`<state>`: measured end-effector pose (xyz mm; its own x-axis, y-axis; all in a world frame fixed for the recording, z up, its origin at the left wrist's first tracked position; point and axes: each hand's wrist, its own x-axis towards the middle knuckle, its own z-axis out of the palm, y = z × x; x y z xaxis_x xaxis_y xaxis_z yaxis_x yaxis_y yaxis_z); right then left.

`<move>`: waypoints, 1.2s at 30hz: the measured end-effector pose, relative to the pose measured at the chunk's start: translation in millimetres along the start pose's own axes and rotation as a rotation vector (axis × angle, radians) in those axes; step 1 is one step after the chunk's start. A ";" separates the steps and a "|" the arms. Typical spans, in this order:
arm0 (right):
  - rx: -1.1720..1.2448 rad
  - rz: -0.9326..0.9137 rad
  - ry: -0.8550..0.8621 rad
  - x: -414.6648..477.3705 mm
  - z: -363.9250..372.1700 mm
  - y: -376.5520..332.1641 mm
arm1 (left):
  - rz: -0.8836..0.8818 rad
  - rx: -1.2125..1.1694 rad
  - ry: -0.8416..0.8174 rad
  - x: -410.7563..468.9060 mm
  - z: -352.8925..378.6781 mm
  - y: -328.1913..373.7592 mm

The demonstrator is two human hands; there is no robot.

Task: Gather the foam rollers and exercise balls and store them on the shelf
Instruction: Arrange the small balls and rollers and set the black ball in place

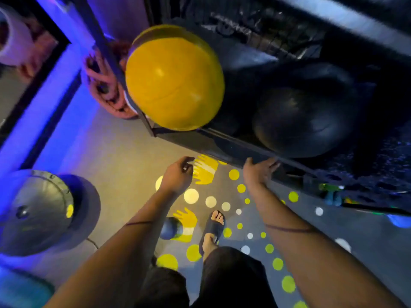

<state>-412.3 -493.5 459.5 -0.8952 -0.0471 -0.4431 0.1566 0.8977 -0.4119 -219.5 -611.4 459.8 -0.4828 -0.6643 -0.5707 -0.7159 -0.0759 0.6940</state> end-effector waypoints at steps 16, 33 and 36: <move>-0.410 -0.048 -0.677 -95.3 564.5 313.2 | -0.895 -0.515 0.018 28.6 121.5 -592.2; -0.035 0.088 -0.620 -181.7 396.2 217.2 | -0.980 -0.858 -0.057 -9.2 66.9 -423.6; 0.079 0.042 -0.554 -240.1 276.3 116.1 | -0.742 -0.726 -0.125 -59.7 -27.8 -305.3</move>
<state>-63.9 -499.0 298.0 -0.5376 -0.2544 -0.8039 0.2377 0.8690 -0.4339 41.9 -569.3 294.2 -0.1244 -0.1894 -0.9740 -0.3990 -0.8892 0.2239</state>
